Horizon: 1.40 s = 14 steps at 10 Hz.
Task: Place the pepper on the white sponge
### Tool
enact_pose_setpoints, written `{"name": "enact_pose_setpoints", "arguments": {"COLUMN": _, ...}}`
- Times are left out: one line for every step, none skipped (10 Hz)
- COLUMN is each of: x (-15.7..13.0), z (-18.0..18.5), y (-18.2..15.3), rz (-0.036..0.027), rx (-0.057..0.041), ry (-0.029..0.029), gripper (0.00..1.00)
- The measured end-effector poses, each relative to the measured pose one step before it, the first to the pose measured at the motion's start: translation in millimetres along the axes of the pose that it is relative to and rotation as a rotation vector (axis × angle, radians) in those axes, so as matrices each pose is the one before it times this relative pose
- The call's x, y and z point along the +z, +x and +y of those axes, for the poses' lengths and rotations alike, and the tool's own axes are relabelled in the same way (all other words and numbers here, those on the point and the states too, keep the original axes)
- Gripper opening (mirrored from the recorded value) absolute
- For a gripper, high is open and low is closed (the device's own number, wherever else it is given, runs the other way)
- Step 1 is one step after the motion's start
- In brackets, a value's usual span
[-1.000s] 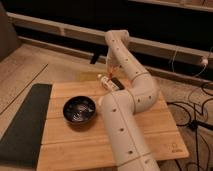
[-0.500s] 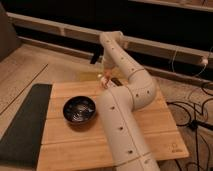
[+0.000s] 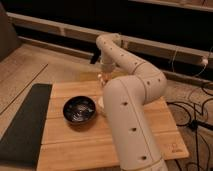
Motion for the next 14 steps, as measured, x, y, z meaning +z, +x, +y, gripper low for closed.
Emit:
{"name": "enact_pose_setpoints", "arguments": {"x": 1.69, "z": -10.0, "y": 11.46, "rz": -0.00264, "rx": 0.02866, "ry": 0.0065, "gripper": 0.0}}
{"name": "enact_pose_setpoints", "arguments": {"x": 1.45, "z": -24.61, "y": 14.4, "rz": -0.01435, "rx": 0.07583, "ry": 0.00953, "gripper": 0.0}}
{"name": "enact_pose_setpoints", "arguments": {"x": -0.18, "z": -17.8, "y": 2.78, "rz": -0.01391, "rx": 0.0522, "ry": 0.00878, "gripper": 0.0}}
{"name": "enact_pose_setpoints", "arguments": {"x": -1.38, "z": -21.22, "y": -0.03, "rz": -0.01696, "rx": 0.05823, "ry": 0.01124, "gripper": 0.0}}
{"name": "enact_pose_setpoints", "arguments": {"x": -2.3, "z": -19.77, "y": -0.9, "rz": -0.01764, "rx": 0.05379, "ry": 0.01987, "gripper": 0.0}}
{"name": "enact_pose_setpoints", "arguments": {"x": -0.07, "z": -7.49, "y": -0.37, "rz": -0.01108, "rx": 0.0226, "ry": 0.00891, "gripper": 0.0}}
{"name": "enact_pose_setpoints", "arguments": {"x": 1.85, "z": -1.84, "y": 1.11, "rz": -0.00103, "rx": 0.00374, "ry": 0.00658, "gripper": 0.0}}
{"name": "enact_pose_setpoints", "arguments": {"x": 3.14, "z": 4.58, "y": 1.96, "rz": 0.00044, "rx": -0.00733, "ry": -0.0031, "gripper": 0.0}}
{"name": "enact_pose_setpoints", "arguments": {"x": 6.23, "z": 8.88, "y": 4.83, "rz": 0.01098, "rx": -0.01661, "ry": -0.00354, "gripper": 0.0}}
{"name": "enact_pose_setpoints", "arguments": {"x": 5.49, "z": 9.95, "y": 4.18, "rz": 0.01085, "rx": -0.02303, "ry": -0.005, "gripper": 0.0}}
{"name": "enact_pose_setpoints", "arguments": {"x": 6.8, "z": 8.57, "y": 4.0, "rz": 0.01527, "rx": -0.01802, "ry": -0.00663, "gripper": 0.0}}
{"name": "enact_pose_setpoints", "arguments": {"x": 5.61, "z": 2.64, "y": 1.61, "rz": 0.01145, "rx": -0.0098, "ry": -0.00009, "gripper": 0.0}}
{"name": "enact_pose_setpoints", "arguments": {"x": 5.24, "z": 1.65, "y": 1.8, "rz": 0.01299, "rx": -0.00423, "ry": -0.00206, "gripper": 0.0}}
{"name": "enact_pose_setpoints", "arguments": {"x": 4.84, "z": 1.64, "y": 1.79, "rz": 0.01253, "rx": -0.00161, "ry": -0.00382, "gripper": 0.0}}
